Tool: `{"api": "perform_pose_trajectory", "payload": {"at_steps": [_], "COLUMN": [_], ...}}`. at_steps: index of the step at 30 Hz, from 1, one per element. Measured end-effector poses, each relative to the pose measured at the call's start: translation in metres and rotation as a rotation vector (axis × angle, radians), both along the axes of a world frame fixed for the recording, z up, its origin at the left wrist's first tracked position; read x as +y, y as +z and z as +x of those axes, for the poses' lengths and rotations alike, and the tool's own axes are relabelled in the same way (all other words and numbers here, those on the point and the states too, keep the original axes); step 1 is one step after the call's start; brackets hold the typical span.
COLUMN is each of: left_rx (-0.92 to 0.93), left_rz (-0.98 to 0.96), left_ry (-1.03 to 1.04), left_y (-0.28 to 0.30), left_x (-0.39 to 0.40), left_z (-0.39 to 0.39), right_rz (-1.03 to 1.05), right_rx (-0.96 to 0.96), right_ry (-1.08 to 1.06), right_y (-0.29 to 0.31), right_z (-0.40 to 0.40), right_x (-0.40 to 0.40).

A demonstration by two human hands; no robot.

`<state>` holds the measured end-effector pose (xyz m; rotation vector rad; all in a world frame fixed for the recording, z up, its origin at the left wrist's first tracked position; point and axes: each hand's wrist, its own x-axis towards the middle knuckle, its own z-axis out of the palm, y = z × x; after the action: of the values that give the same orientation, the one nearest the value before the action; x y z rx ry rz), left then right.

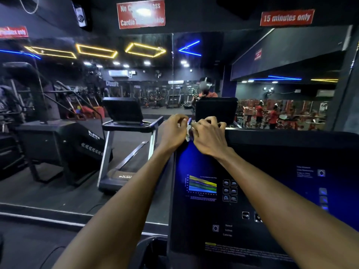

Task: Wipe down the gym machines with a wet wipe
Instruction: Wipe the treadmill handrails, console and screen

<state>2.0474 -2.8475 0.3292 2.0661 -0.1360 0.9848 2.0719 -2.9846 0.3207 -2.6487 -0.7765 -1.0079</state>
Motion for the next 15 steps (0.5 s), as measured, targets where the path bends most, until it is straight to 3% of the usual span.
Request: {"api": "perform_pose_trajectory", "payload": {"at_steps": [3, 6, 11, 15], "left_rx": [-0.015, -0.058, -0.099, 0.107], "left_rz": [0.068, 0.046, -0.207, -0.208], "left_ry": [-0.079, -0.050, 0.150, 0.192], "left_y": [-0.005, -0.022, -0.059, -0.042], "left_x": [-0.011, -0.012, -0.020, -0.025], "left_z": [0.000, 0.002, -0.004, -0.007], "right_rz": [0.124, 0.250, 0.154, 0.006], "right_rx": [0.159, 0.107, -0.071, -0.159], "right_ry": [0.058, 0.048, -0.011, -0.091], "right_y": [0.009, 0.005, -0.012, -0.018], "right_z": [0.000, 0.001, 0.003, 0.002], "right_x": [0.002, -0.002, -0.001, 0.001]}}
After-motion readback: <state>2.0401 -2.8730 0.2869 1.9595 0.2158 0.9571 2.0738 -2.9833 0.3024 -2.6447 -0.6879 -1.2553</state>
